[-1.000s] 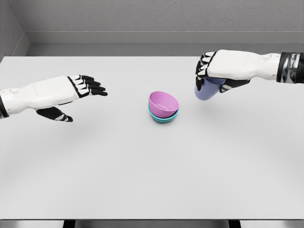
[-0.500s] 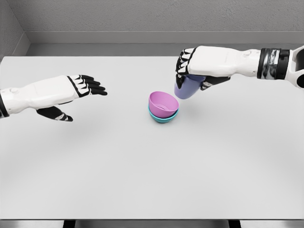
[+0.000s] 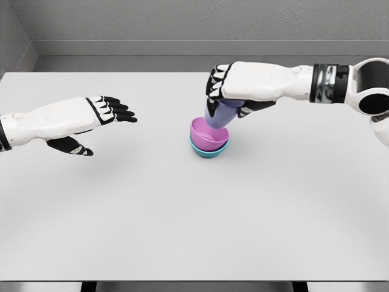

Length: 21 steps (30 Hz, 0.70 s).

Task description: Stacking bowl and cup with both arms

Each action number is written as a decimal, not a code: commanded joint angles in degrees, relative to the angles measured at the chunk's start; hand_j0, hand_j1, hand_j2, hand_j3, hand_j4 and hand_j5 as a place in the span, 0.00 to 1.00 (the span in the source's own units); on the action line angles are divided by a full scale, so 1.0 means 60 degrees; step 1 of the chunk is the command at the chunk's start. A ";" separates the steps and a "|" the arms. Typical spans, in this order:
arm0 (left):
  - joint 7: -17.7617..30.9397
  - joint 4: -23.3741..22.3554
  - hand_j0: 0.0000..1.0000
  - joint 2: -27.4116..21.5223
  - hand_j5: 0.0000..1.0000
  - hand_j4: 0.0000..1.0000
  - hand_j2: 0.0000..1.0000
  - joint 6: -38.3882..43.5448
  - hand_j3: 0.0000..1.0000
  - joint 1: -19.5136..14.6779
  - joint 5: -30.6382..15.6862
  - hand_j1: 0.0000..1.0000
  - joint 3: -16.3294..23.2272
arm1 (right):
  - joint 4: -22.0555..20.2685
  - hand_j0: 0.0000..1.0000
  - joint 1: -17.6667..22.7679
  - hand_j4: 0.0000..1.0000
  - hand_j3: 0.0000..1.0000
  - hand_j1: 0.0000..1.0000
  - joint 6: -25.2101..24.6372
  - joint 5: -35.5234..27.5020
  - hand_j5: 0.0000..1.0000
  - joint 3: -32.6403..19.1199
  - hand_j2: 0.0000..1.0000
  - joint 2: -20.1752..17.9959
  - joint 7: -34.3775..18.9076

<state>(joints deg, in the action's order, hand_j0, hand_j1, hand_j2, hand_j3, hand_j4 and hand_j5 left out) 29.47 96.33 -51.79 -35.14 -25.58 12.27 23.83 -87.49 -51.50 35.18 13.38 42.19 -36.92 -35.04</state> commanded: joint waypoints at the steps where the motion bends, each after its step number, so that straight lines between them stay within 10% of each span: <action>1: -0.0005 0.0000 1.00 -0.0011 1.00 1.00 1.00 0.0024 1.00 0.0000 -0.0054 1.00 -0.0002 | 0.0007 0.46 0.0000 0.46 0.46 0.46 -0.0031 -0.0048 0.46 0.0131 0.46 0.0044 0.0007; 21: -0.0005 0.0000 1.00 0.0003 1.00 1.00 1.00 0.0024 1.00 0.0000 -0.0054 1.00 -0.0002 | -0.0008 0.46 0.0059 0.46 0.46 0.46 -0.0031 -0.0048 0.46 0.0454 0.46 0.0205 0.0007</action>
<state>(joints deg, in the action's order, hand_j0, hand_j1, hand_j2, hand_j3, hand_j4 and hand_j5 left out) 29.48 96.32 -51.75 -35.14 -25.58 12.31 23.82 -87.53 -51.15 35.18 13.44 44.88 -35.64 -35.06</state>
